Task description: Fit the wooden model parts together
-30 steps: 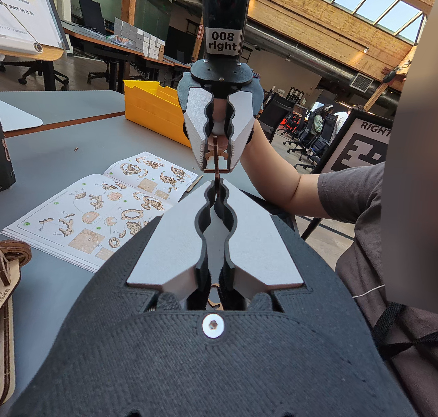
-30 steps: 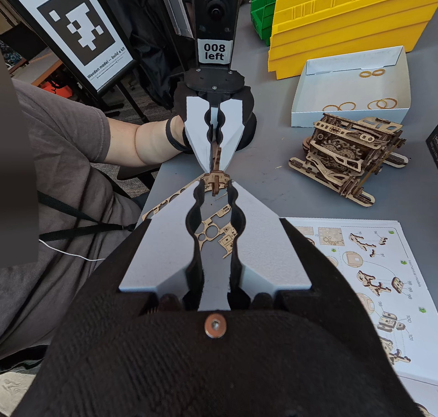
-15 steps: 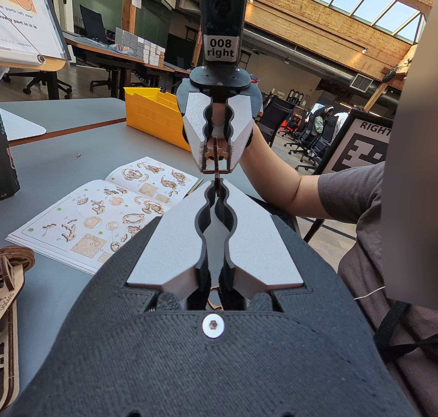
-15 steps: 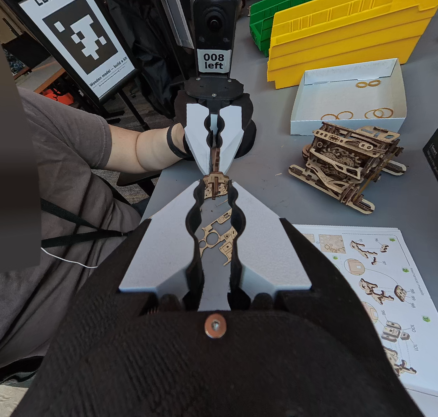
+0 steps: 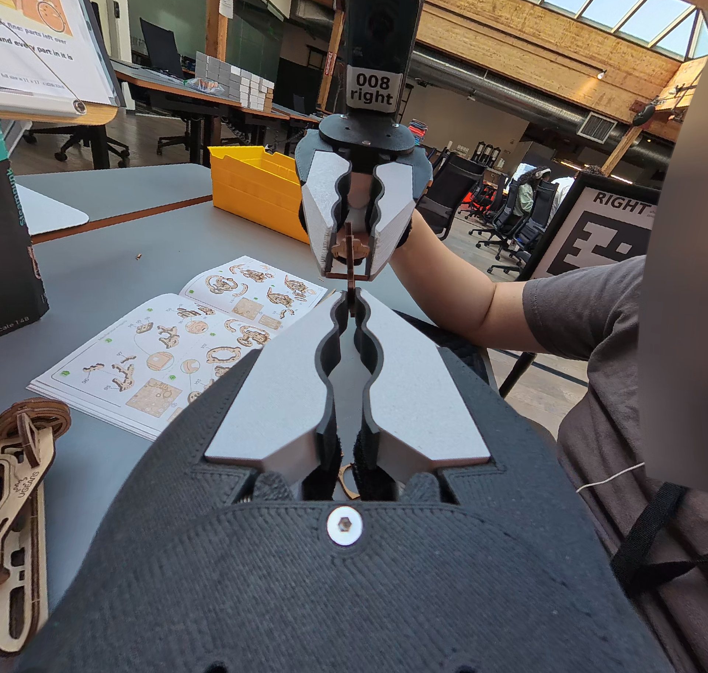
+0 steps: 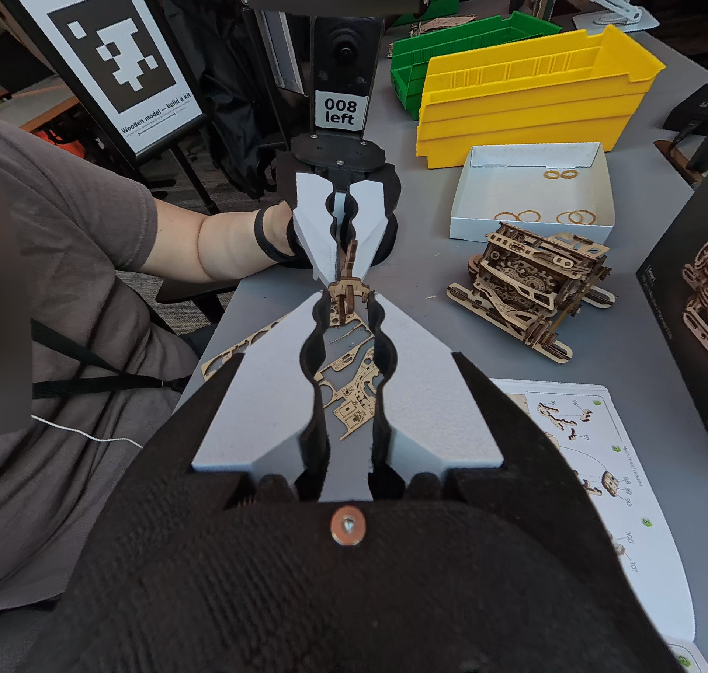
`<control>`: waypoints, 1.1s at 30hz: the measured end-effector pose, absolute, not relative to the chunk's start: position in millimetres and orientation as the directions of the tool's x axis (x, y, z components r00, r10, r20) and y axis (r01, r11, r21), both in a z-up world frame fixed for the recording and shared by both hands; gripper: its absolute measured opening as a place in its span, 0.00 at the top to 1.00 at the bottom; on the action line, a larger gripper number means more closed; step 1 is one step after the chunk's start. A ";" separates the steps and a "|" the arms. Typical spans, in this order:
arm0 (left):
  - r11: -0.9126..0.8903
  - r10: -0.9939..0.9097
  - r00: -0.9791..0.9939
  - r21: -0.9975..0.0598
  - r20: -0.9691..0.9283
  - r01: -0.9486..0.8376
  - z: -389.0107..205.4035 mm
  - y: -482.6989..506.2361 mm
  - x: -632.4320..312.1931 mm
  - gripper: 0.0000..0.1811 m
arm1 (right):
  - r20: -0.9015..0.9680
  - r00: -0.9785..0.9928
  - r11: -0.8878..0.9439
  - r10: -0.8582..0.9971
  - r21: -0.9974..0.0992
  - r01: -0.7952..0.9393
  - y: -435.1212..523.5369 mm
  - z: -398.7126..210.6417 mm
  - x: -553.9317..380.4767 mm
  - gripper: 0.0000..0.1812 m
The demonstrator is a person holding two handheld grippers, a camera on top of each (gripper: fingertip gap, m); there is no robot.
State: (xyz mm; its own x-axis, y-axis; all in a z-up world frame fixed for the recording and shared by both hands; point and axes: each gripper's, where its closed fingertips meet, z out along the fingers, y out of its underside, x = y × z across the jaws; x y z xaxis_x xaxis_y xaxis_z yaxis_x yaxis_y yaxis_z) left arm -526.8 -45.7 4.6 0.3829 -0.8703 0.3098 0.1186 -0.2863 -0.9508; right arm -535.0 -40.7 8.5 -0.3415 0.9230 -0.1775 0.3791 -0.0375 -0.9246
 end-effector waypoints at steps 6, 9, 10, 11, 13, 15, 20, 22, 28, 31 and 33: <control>-0.252 -0.885 0.380 -0.963 0.268 0.093 6.1 -49.6 -524.8 1.00 | -0.208 -0.358 -0.060 0.910 -0.922 0.382 -45.8 10.8 -532.7 0.90; -0.234 -0.886 0.394 -0.969 0.245 0.077 5.4 -49.5 -524.4 1.00 | -0.223 -0.369 -0.074 0.902 -0.923 0.377 -46.2 10.5 -532.3 0.90; -0.233 -0.885 0.397 -0.970 0.243 0.073 4.9 -49.2 -524.5 1.00 | -0.225 -0.371 -0.076 0.901 -0.924 0.375 -45.9 9.8 -532.5 0.90; -0.232 -0.885 0.398 -0.970 0.242 0.074 5.1 -49.1 -524.7 1.00 | -0.226 -0.375 -0.079 0.899 -0.926 0.368 -45.9 9.8 -532.7 0.90; -0.227 -0.884 0.400 -0.970 0.243 0.086 6.6 -48.5 -525.5 1.00 | -0.224 -0.381 -0.086 0.897 -0.934 0.346 -45.4 11.5 -533.5 0.90; -0.220 -0.883 0.405 -0.971 0.239 0.092 7.2 -47.7 -526.4 1.00 | -0.222 -0.381 -0.092 0.897 -0.939 0.330 -44.5 12.4 -534.9 0.90; -0.198 -0.895 0.380 -0.971 0.234 0.132 12.7 -50.4 -524.3 1.00 | -0.193 -0.403 -0.082 0.895 -0.957 0.277 -47.9 20.3 -535.8 0.90; -0.188 -0.895 0.381 -0.971 0.231 0.146 14.4 -50.4 -524.2 1.00 | -0.176 -0.402 -0.067 0.899 -0.960 0.271 -48.6 20.9 -535.9 0.90; -0.166 -0.894 0.393 -0.975 0.213 0.150 17.5 -50.8 -525.8 1.00 | -0.162 -0.397 -0.068 0.903 -0.968 0.240 -49.8 24.5 -538.5 0.90; -0.165 -0.892 0.400 -0.976 0.209 0.142 16.3 -50.2 -525.6 1.00 | -0.158 -0.389 -0.059 0.907 -0.965 0.254 -49.2 23.0 -538.1 0.91; -0.162 -0.894 0.400 -0.978 0.203 0.133 15.4 -50.8 -524.3 1.00 | -0.136 -0.389 -0.030 0.911 -0.963 0.267 -50.4 22.4 -536.4 0.90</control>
